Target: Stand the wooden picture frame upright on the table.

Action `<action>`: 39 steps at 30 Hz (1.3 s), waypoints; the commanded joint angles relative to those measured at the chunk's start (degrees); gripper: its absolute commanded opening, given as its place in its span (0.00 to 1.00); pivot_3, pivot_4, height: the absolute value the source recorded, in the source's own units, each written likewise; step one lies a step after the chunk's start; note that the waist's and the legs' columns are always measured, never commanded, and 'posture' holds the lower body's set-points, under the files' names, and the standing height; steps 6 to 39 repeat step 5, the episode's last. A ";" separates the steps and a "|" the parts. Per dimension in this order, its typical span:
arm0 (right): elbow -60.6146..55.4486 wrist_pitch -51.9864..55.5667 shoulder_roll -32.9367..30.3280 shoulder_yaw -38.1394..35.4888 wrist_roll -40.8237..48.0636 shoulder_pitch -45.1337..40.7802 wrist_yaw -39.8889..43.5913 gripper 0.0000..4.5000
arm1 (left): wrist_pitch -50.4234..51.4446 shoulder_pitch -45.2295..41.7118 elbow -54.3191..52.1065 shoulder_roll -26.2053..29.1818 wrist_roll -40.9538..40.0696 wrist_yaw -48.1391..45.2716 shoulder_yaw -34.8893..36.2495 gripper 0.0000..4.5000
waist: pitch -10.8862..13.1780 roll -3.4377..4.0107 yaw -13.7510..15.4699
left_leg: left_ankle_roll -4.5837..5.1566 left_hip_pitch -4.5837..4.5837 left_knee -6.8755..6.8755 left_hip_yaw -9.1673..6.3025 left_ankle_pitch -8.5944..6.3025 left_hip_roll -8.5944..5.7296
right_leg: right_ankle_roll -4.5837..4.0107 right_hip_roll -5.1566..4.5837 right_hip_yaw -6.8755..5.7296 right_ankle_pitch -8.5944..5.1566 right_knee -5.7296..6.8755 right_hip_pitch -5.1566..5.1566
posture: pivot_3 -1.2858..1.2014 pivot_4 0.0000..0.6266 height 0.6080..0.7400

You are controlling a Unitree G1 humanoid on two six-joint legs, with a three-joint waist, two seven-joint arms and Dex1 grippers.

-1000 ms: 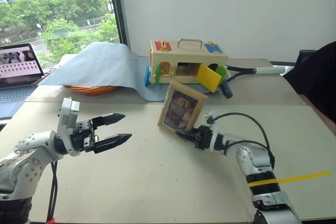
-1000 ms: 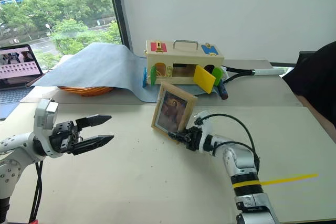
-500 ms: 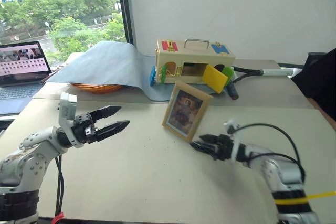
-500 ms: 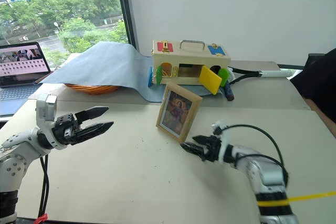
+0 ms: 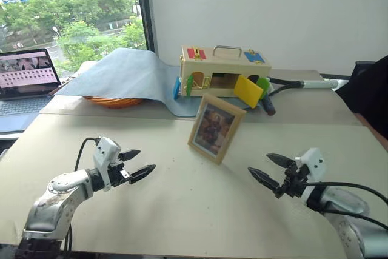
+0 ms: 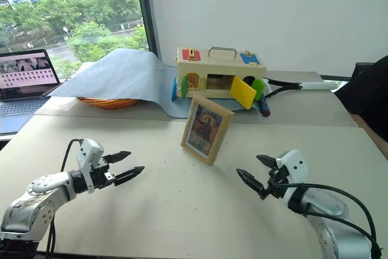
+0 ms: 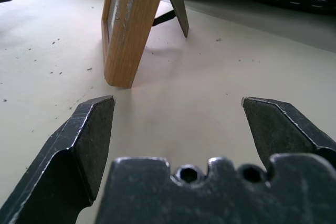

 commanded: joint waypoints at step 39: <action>-0.81 -3.29 -0.31 -0.87 -0.12 0.65 -0.40 1.00 | -2.28 -2.89 0.96 -0.70 0.54 -2.03 -0.33 1.00 | 0.00 0.00 -0.06 | 0.00 0.01 -0.01 -0.01 0.00 0.00 | -0.01 0.00 0.00 0.00 0.01 0.02 | 0.52 0.24 0.45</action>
